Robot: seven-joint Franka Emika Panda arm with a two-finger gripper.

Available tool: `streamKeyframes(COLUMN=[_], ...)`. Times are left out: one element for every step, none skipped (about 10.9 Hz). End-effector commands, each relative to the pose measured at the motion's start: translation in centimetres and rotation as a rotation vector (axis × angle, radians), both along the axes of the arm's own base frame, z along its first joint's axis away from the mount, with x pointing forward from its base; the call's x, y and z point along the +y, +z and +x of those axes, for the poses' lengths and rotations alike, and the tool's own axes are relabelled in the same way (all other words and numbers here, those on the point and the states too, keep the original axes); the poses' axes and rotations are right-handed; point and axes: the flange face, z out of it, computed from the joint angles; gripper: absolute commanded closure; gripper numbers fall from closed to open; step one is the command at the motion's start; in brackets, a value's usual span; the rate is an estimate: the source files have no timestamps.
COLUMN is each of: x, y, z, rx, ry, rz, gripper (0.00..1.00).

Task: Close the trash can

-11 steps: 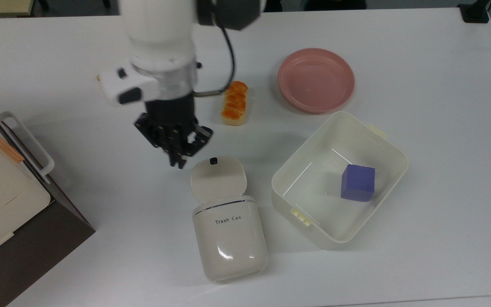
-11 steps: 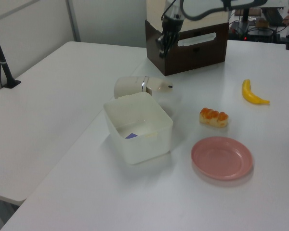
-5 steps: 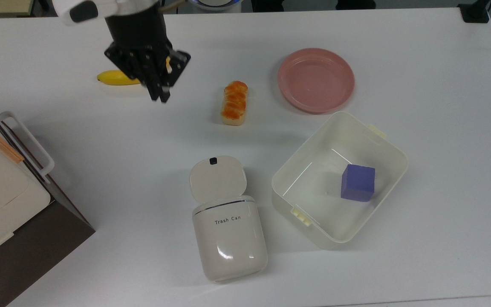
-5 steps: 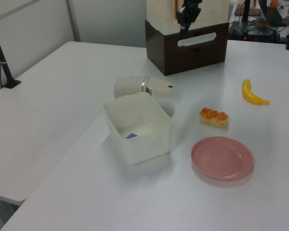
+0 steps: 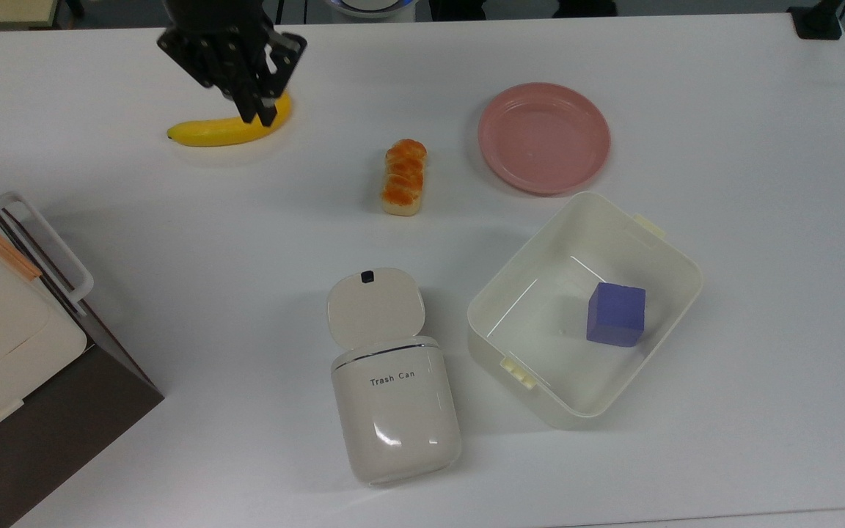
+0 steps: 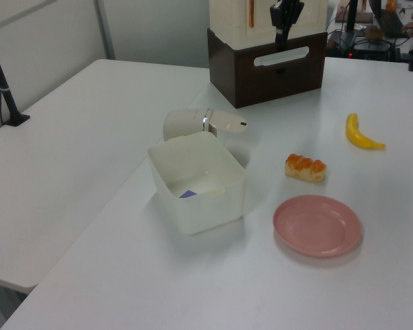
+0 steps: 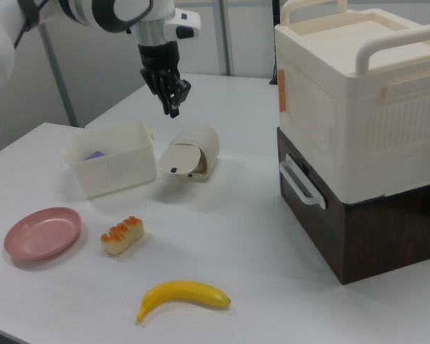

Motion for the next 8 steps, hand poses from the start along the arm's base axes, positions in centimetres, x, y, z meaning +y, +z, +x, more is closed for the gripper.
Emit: streamKeyframes(x=[-1.8,-2.0,-2.1,-2.0,-1.2,-0.3,1.3,2.2], y=[2.8,3.3,3.5,2.9,2.4,1.6,1.3,0.5], z=[-4.1,-4.6,-5.0,-5.1,-4.9,-4.8,-4.8,-4.9], rx=[0.03,0.028,0.03,0.037,0.044,0.059,0.05,0.047], ry=[0.051,0.056,0.057,0.058,0.066,0.083,0.113,0.132], rz=[0.042,0.043,0.045,0.051,0.053,0.05,0.017,-0.015], gripper=[0.78,0.78,0.78,0.78,0.77,0.77,0.77,0.72])
